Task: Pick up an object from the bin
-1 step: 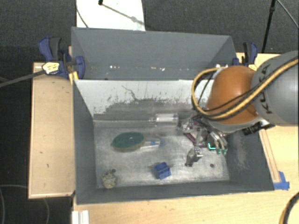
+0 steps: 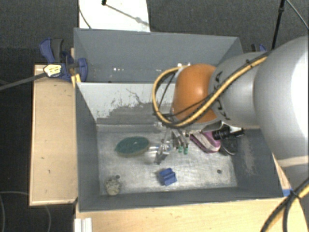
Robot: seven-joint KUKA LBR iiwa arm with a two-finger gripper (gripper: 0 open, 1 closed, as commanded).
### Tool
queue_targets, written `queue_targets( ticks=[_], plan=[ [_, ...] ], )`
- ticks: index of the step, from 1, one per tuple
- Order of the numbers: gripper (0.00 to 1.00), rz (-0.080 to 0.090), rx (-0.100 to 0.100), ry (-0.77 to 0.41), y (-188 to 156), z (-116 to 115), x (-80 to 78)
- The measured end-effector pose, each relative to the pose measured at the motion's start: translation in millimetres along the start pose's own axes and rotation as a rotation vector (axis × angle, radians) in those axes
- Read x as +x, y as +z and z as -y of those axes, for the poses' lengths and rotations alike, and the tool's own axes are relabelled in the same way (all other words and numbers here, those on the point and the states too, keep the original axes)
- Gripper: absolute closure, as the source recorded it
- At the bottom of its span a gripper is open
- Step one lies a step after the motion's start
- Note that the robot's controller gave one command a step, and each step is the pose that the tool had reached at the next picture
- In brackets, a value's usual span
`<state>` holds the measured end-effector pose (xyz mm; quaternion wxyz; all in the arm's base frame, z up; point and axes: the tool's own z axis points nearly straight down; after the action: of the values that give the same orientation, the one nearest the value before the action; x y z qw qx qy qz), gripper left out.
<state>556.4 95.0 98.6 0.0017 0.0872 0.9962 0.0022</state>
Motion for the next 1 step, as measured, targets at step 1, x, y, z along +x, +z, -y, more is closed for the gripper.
queue_targets(
  ticks=[1],
  plan=[
    [0.0,0.007,0.0,0.076,27.1,-36.3,-3.9]
  ],
)
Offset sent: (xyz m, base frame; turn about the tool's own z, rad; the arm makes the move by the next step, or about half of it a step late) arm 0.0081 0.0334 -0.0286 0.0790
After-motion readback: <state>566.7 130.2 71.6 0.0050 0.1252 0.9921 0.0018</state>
